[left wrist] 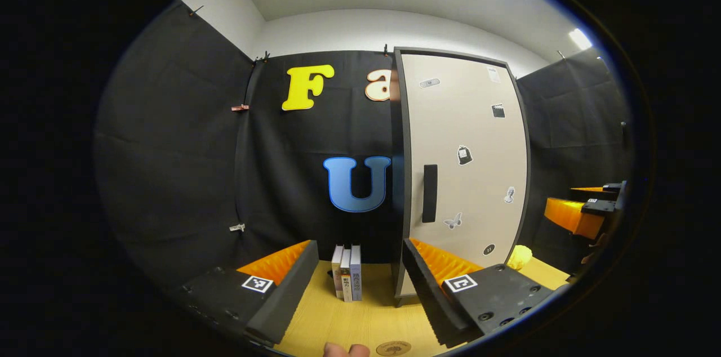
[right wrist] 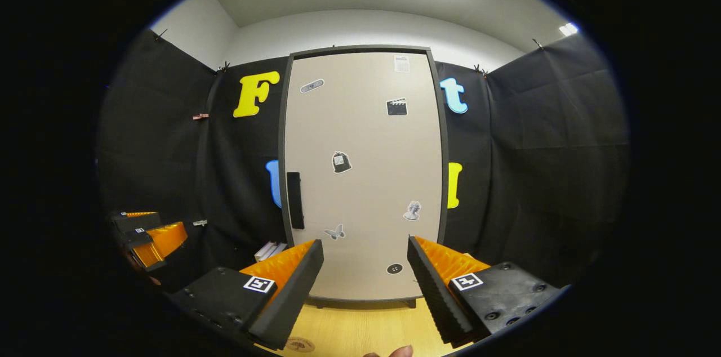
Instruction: Open the cabinet door with the right hand, grasp the bottle in the cabinet with the left hand and place it on the coaster, then close the cabinet door with the right hand.
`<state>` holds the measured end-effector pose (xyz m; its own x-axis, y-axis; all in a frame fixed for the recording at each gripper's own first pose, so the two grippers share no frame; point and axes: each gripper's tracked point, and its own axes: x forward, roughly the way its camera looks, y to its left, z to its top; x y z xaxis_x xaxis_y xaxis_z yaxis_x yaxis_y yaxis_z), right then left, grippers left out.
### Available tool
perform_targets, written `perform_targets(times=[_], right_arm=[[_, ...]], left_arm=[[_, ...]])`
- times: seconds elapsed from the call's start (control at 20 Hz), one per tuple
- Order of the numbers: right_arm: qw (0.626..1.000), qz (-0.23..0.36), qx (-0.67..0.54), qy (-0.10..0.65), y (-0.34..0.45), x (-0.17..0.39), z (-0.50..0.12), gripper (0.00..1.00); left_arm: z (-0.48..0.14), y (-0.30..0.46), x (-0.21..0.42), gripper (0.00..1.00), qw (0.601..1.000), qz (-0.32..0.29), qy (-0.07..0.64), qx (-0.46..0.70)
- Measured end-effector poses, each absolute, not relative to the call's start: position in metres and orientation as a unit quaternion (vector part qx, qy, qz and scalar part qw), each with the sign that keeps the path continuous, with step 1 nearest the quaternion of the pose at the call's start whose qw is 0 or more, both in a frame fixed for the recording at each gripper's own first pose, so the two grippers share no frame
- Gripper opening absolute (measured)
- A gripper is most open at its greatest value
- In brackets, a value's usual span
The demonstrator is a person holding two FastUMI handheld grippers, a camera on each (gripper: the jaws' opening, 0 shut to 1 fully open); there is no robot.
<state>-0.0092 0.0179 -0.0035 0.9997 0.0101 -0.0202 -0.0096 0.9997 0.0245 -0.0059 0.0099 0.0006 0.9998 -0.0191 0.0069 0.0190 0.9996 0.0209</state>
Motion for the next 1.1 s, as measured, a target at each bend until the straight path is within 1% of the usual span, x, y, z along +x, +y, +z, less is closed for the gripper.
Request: perform_targets(times=[0.2,0.4,0.55,0.75,0.9,1.1], right_arm=[[1.000,0.002,0.003,0.010,0.022,-0.003,-0.002,0.98],[1.000,0.019,0.012,0.007,0.051,0.019,0.002,0.97],[0.999,0.036,0.011,-0.002,0.079,0.049,0.010,0.98],[0.998,0.049,0.026,-0.009,0.112,0.091,0.005,0.97],[0.999,0.046,0.022,-0.013,0.134,0.133,-0.002,0.97],[0.999,0.046,0.015,0.006,0.158,0.175,-0.021,0.98]], left_arm=[[0.000,0.014,-0.002,0.95,1.000,-0.012,-0.004,0.007],[-0.004,0.023,0.002,0.95,1.000,-0.014,-0.002,0.006],[-0.012,0.033,0.006,0.95,1.000,-0.010,0.003,0.007],[-0.021,0.047,0.010,0.95,1.000,-0.005,0.011,0.003],[-0.028,0.054,0.013,0.95,1.000,-0.003,0.018,0.000],[-0.036,0.064,0.018,0.95,1.000,-0.002,0.028,-0.007]])
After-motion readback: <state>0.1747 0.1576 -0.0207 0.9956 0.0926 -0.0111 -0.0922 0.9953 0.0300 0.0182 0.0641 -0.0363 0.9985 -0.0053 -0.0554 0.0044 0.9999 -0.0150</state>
